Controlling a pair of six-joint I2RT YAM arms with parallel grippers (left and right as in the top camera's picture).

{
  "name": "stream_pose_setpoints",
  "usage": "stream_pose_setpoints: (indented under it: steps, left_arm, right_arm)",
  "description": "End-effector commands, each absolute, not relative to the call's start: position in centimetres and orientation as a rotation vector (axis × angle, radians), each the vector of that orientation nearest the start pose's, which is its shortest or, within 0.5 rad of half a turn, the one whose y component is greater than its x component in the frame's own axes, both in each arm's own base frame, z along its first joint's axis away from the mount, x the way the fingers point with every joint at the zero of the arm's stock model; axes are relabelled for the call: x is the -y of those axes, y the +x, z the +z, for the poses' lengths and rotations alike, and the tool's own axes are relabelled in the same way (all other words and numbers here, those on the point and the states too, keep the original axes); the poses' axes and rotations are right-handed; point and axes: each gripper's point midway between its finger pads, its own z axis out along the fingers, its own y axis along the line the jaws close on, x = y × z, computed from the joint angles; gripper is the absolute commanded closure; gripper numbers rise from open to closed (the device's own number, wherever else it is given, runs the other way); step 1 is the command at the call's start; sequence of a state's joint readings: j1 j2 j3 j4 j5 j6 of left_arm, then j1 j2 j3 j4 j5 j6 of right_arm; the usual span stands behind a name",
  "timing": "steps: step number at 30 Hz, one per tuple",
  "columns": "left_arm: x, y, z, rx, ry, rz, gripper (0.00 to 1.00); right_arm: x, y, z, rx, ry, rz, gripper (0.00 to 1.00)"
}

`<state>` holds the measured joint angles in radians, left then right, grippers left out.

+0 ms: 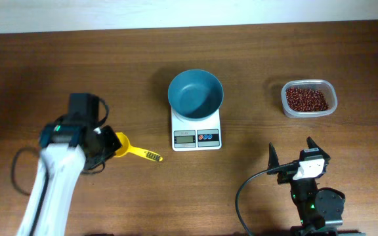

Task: Scoop item into bowl and weigh 50g on scale
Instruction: 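Lift the yellow scoop with the left gripper, turning it inward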

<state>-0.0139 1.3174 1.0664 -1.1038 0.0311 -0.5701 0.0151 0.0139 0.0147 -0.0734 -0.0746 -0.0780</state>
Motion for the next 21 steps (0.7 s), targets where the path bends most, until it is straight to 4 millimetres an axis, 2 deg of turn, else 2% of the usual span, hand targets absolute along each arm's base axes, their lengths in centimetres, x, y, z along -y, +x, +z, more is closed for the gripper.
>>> stream_pose_setpoints:
  steps: [1,4,7,8,12,13,14,16,17,20,21]
  left_arm:
    - [2.3,24.5,17.9,-2.681,-0.665,-0.299,1.0]
    - [2.4,22.7,20.7,-2.572,-0.623,-0.342,1.0]
    - [2.4,21.0,21.5,-2.55,-0.616,-0.348,1.0]
    - [2.4,20.7,21.6,-2.548,-0.615,-0.348,1.0]
    - [2.4,20.4,21.6,-2.546,-0.633,-0.352,1.0]
    - [2.4,20.5,21.5,-2.547,-0.661,-0.358,1.0]
    - [2.4,20.5,21.4,-2.547,-0.706,-0.368,1.0]
    - [2.6,20.6,21.1,-2.556,-0.77,-0.398,1.0]
    - [2.8,20.7,20.9,-2.563,-0.783,-0.409,1.0]
    - [3.2,20.9,20.3,-2.599,-0.793,-0.427,1.0]
    - [3.3,21.0,20.1,-2.612,-0.795,-0.437,1.0]
  right_arm:
    - [-1.8,24.6,15.6,-1.641,-0.134,0.018,0.01]
    - [-1.8,24.6,15.7,-1.637,-0.133,0.017,0.01]
    - [-2.3,24.5,15.7,-1.639,-0.139,0.062,0.01]
    - [-2.9,24.4,15.7,-1.641,-0.113,0.133,0.01]
    - [-6.2,23.6,16.1,-1.664,0.162,0.692,0.01]
    - [-8.3,22.6,16.3,-1.687,0.152,0.889,0.01]
    - [-10.0,21.6,16.3,-1.713,0.094,1.014,0.01]
    - [-13.0,18.9,16.4,-1.751,-0.09,1.202,0.01]
    - [-14.8,16.6,16.5,-1.766,-0.233,1.33,0.01]
    - [-17.2,10.2,16.9,-1.761,-0.602,1.63,0.01]
    - [-17.3,8.9,17.0,-1.754,-0.671,1.683,0.01]
